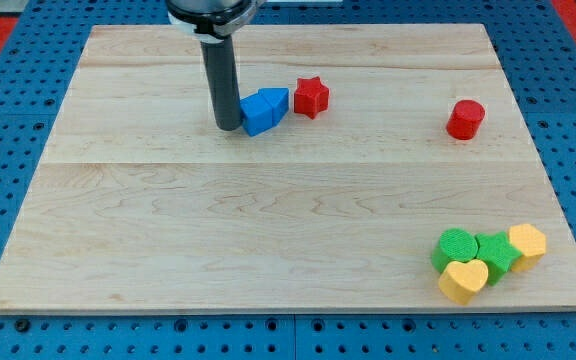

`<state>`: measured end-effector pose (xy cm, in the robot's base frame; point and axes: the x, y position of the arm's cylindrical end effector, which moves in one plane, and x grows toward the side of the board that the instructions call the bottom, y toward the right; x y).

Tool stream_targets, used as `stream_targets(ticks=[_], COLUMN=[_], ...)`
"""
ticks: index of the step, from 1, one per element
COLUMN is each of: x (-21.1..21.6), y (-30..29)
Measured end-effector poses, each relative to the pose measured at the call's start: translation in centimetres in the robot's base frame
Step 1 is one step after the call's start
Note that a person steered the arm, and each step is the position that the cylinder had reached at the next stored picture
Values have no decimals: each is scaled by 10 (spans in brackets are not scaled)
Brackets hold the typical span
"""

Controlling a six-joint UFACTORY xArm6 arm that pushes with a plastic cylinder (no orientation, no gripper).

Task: Move the red circle towards red star

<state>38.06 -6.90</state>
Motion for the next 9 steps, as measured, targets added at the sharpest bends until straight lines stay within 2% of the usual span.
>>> stream_targets(ticks=[1, 2, 3, 5, 6, 8, 9], x=[20, 59, 38, 39, 8, 32, 4], y=[12, 68, 162, 341, 361, 308, 308])
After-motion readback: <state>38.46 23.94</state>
